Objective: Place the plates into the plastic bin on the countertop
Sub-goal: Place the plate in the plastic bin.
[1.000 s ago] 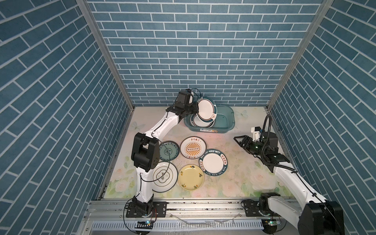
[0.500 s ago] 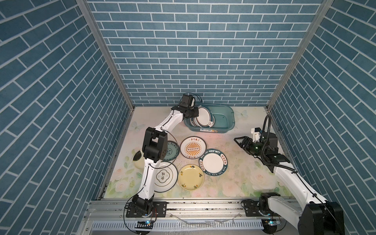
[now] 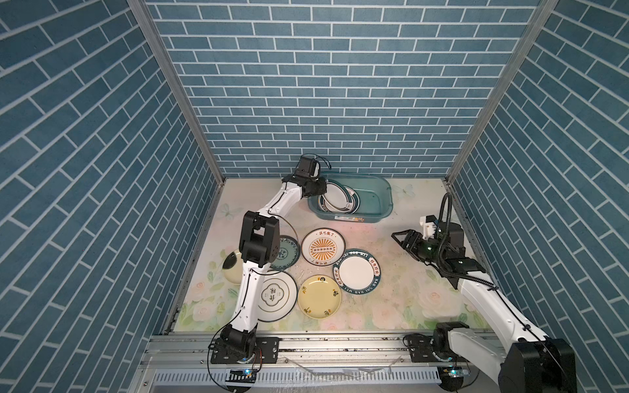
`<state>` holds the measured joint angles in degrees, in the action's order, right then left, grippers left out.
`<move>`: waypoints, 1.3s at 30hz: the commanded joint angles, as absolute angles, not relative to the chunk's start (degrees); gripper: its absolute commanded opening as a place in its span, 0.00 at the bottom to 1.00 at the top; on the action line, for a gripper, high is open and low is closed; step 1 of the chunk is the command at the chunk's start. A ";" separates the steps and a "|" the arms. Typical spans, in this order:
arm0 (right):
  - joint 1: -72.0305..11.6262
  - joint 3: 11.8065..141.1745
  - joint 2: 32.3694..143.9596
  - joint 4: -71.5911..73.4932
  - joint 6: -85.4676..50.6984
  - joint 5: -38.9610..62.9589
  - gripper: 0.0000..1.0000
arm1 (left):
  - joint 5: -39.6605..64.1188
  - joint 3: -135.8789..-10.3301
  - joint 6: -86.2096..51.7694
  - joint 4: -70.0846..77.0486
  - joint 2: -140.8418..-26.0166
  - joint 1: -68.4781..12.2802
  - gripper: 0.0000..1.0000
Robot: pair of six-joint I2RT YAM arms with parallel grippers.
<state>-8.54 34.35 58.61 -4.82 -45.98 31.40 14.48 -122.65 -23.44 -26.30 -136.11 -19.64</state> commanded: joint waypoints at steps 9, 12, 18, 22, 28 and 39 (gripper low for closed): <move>-8.71 36.62 57.50 -7.04 -43.65 30.45 0.65 | 16.75 -124.71 -20.32 -26.99 -136.78 -19.60 0.70; -8.73 38.09 58.30 -12.51 -41.67 28.12 0.65 | 18.10 -124.54 -19.13 -26.63 -136.09 -19.60 0.99; -8.73 36.23 59.02 -12.79 -41.84 27.84 0.65 | 20.11 -123.09 -18.28 -25.76 -133.42 -19.60 1.00; -8.76 34.31 58.94 -12.12 -42.14 28.91 0.65 | 20.87 -119.03 -18.54 -22.68 -129.23 -19.69 1.00; -8.79 30.63 58.83 -11.02 -42.65 30.39 0.62 | 18.61 -114.62 -18.38 -21.71 -122.17 -20.00 1.00; -15.00 24.04 62.69 0.57 -47.78 30.67 0.55 | 13.04 -85.41 -26.65 -8.91 -99.62 -20.48 1.00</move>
